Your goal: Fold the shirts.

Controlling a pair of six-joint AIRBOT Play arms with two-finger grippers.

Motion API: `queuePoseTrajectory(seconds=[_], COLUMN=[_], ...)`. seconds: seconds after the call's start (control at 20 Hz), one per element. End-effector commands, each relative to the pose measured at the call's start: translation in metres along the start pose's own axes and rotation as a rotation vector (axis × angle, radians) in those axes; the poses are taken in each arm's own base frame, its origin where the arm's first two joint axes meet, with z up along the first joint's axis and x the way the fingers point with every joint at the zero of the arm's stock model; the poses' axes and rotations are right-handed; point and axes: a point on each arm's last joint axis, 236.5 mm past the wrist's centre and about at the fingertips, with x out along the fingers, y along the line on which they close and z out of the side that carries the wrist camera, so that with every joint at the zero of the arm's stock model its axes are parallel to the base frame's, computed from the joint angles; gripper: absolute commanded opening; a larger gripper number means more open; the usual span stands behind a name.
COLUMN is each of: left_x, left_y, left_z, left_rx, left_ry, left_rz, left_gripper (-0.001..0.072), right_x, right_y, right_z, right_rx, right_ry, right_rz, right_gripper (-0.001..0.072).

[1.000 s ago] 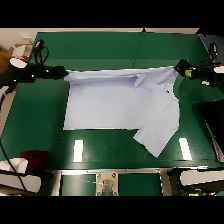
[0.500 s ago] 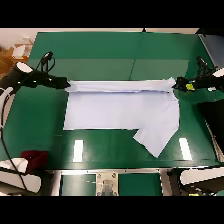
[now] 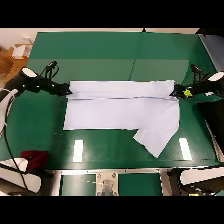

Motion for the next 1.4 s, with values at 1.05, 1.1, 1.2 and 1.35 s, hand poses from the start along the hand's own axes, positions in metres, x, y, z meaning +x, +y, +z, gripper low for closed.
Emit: queuePoseTrajectory(seconds=[1.05,1.1,1.2,1.35], left_x=[-0.037,-0.030,-0.018,0.001], left_y=[-0.052,-0.055,-0.061,-0.055], left_z=[-0.202,-0.198,-0.193,-0.196], left_rx=[-0.654,-0.633,-0.611,-0.649], left_ry=[-0.035,-0.062,-0.094,-0.088], left_rz=[-0.038,-0.032,-0.013,0.018], left_gripper=[0.0558,0.0558,0.0558,0.0557], right_x=[-0.035,-0.028,-0.022,-0.019], right_y=[-0.028,-0.024,-0.019,-0.009], right_z=[-0.255,-0.263,-0.264,-0.262], right_rx=[0.739,0.753,0.769,0.734], right_ry=[0.101,0.115,0.115,0.128], right_rz=[0.042,0.048,0.062,0.075], right_gripper=[0.0379,0.0378,0.0379,0.0419])
